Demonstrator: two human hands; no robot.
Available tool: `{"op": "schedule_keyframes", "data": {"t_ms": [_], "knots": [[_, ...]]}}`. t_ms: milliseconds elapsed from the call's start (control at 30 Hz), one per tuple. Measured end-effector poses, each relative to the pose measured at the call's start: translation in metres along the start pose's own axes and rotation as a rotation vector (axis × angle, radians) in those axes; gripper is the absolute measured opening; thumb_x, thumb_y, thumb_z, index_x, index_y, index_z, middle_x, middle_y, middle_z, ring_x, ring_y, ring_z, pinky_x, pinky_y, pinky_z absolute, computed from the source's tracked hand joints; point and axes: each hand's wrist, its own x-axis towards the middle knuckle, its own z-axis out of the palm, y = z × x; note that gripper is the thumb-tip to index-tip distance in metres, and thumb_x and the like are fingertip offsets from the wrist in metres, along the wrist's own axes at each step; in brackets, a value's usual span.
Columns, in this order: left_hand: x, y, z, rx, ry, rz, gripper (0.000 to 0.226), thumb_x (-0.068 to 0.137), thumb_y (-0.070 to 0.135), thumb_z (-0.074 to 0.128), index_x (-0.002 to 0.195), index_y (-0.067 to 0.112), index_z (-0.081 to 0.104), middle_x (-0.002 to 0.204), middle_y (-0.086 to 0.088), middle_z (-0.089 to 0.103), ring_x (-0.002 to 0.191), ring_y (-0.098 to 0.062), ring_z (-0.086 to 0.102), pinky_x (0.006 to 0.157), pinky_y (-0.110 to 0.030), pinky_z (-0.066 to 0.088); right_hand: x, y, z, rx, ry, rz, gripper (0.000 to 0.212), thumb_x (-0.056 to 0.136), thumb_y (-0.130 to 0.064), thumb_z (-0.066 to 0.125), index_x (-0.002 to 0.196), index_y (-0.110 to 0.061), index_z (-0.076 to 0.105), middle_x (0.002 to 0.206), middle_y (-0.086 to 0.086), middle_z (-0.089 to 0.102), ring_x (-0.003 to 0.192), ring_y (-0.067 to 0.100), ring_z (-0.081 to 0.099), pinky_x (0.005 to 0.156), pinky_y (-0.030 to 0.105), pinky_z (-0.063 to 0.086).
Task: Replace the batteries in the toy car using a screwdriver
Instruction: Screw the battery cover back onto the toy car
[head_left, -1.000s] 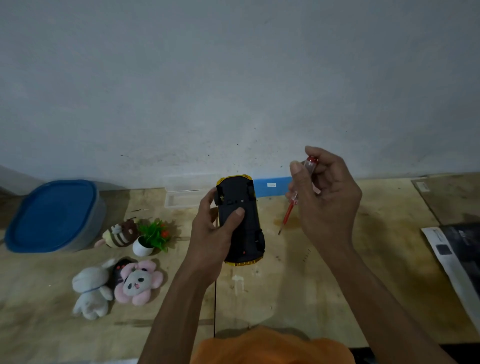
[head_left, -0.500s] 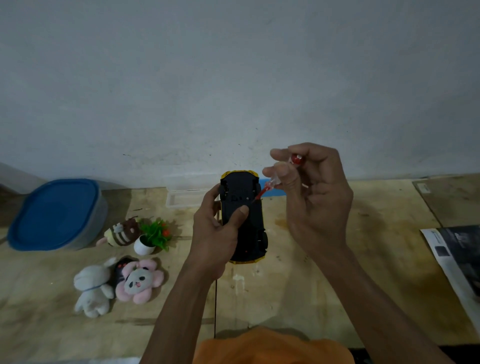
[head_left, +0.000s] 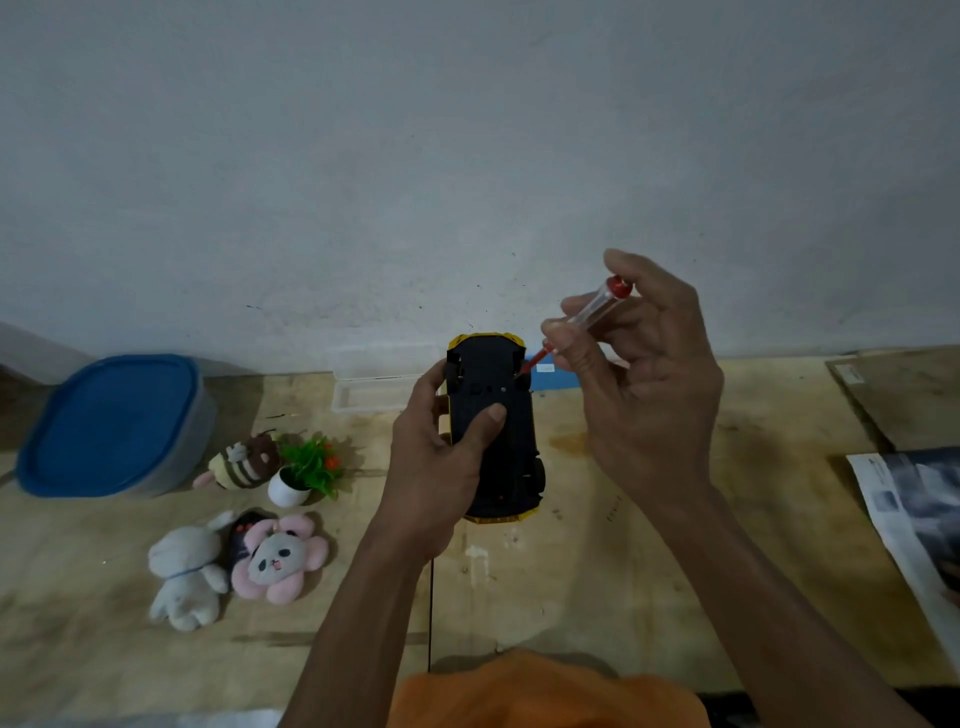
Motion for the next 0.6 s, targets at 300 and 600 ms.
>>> {"op": "schedule_keyframes", "data": {"t_ms": [300,600], "knots": [[-0.0001,0.0020,0.0026,-0.015,-0.014,-0.003,0.060,0.094,0.009,0.067,0.147,0.027,0.044,0.121,0.000,0.065,0.087,-0.016,0.076,0.068,-0.035,0.063,-0.0044,0.0075,-0.0007,-0.044,-0.022,-0.020,0.052,0.090,-0.007,0.074,0.133,-0.020,0.048,0.105,0.002,0.071,0.096,0.021,0.073,0.079,0.048,0.061],[0.0006,0.0037,0.0036,-0.005,-0.012,-0.002,0.060,0.094,0.009,0.067,0.147,0.026,0.044,0.121,0.001,0.065,0.087,-0.016,0.076,0.065,-0.031,0.062,-0.0053,0.0089,-0.0011,-0.038,-0.014,-0.007,0.052,0.089,-0.007,0.074,0.132,-0.022,0.049,0.105,0.000,0.071,0.096,0.021,0.073,0.079,0.048,0.061]]}}
